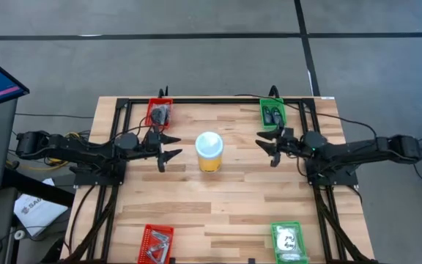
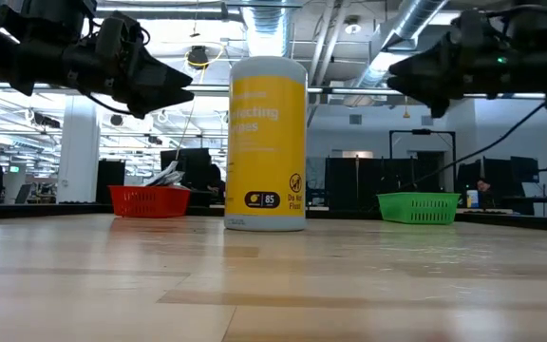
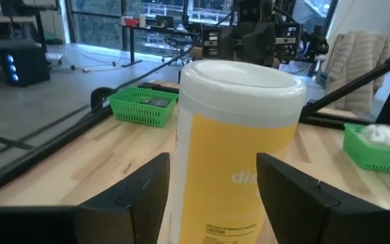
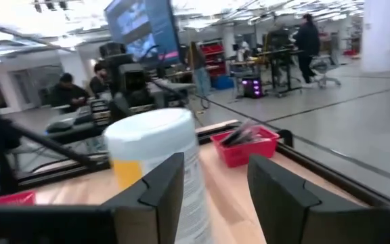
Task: Pick & Place Travel size toiletries
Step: Return to Home Position
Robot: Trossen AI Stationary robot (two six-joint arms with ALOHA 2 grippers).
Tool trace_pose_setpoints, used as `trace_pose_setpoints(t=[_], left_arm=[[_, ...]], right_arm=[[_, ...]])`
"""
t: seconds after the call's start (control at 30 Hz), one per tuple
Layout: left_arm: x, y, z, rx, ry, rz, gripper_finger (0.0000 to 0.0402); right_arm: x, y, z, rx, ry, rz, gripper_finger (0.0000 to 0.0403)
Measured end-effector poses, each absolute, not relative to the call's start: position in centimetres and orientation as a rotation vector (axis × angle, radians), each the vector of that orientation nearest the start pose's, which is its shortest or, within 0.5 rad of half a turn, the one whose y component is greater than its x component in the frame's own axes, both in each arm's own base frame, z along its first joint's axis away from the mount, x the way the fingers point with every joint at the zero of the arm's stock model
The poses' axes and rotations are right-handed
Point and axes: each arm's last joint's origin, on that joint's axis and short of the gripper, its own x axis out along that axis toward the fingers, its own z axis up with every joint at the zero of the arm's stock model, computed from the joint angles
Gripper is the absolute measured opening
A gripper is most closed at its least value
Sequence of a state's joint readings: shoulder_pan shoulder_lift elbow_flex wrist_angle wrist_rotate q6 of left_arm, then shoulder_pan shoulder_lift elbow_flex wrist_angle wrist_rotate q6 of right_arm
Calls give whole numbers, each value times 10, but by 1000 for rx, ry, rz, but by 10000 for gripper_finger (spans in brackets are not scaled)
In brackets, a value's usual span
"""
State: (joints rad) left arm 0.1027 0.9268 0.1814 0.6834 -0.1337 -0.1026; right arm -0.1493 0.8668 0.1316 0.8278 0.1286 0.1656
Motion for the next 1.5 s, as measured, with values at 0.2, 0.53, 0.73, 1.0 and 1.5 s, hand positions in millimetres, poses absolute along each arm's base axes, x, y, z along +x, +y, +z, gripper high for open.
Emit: trace_pose_setpoints(t=[0.2, 0.53, 0.73, 1.0, 1.5], left_arm=[[176, 21, 188, -78, 47, 218, 209], [145, 18, 167, -95, 11, 204, 209], [132, 16, 159, -139, 63, 204, 209], [117, 14, 165, -162, 20, 186, 209], [86, 10, 195, -133, 31, 188, 209]], right_arm=[[148, -26, 178, 148, -108, -274, 155], [134, -26, 163, 146, 0, -298, 150], [128, -26, 167, 106, -25, -344, 154], [117, -25, 169, 85, -25, -395, 149], [94, -21, 172, 83, -62, -380, 146]])
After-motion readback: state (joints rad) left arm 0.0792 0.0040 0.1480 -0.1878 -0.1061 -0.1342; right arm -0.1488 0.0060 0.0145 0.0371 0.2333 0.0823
